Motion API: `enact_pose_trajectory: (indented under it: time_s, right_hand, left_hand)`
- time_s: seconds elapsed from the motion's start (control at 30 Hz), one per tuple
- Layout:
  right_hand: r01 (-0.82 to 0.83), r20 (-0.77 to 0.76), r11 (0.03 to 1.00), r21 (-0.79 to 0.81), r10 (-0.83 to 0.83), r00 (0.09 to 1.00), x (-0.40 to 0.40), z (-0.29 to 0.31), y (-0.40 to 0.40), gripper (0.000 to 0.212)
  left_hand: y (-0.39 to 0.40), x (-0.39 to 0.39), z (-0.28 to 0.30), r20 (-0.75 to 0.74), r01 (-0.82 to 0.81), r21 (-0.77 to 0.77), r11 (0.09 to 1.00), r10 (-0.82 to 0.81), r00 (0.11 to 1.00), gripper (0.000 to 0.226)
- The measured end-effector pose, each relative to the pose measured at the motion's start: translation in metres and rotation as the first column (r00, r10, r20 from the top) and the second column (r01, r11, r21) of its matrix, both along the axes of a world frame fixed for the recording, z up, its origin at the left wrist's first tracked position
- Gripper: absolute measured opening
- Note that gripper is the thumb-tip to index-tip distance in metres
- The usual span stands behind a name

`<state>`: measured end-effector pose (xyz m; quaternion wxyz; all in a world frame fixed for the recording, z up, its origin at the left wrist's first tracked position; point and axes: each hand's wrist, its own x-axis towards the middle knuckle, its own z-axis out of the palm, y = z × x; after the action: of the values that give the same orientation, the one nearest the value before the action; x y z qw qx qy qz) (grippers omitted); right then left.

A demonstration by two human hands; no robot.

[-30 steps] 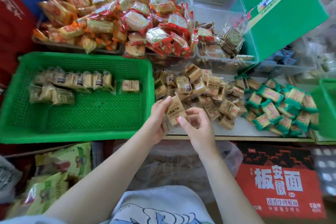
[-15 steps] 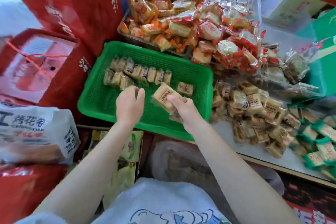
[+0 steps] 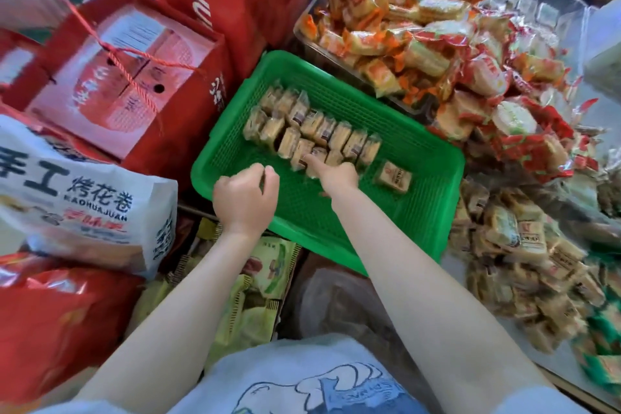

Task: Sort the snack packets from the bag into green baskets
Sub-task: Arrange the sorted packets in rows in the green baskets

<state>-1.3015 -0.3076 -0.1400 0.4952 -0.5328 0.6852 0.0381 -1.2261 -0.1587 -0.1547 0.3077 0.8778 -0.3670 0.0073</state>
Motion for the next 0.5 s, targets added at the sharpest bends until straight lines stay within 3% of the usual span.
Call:
enact_pose_trajectory:
  time_s: [0.13, 0.3, 0.37, 0.5]
  right_hand:
    - [0.204, 0.075, 0.96, 0.19, -0.221, 0.972, 0.001, -0.011, 0.007, 0.104]
    - [0.409, 0.396, 0.777, 0.478, -0.607, 0.689, 0.012, -0.024, 0.009, 0.098]
    - [0.424, 0.444, 0.762, 0.49, -0.637, 0.631, 0.015, -0.026, 0.007, 0.095]
    - [0.369, 0.474, 0.802, 0.47, -0.581, 0.662, 0.013, -0.033, 0.009, 0.089]
  left_hand:
    - [0.001, 0.002, -0.003, 0.014, -0.003, 0.019, 1.0, 0.003, 1.0, 0.046]
    - [0.0, 0.001, -0.003, -0.011, 0.025, 0.049, 0.999, -0.024, 1.0, 0.045]
    - [0.001, 0.002, -0.002, -0.018, 0.031, 0.048, 0.998, -0.03, 0.999, 0.046]
    - [0.001, 0.001, -0.002, -0.033, 0.035, 0.056, 0.998, -0.033, 0.999, 0.047]
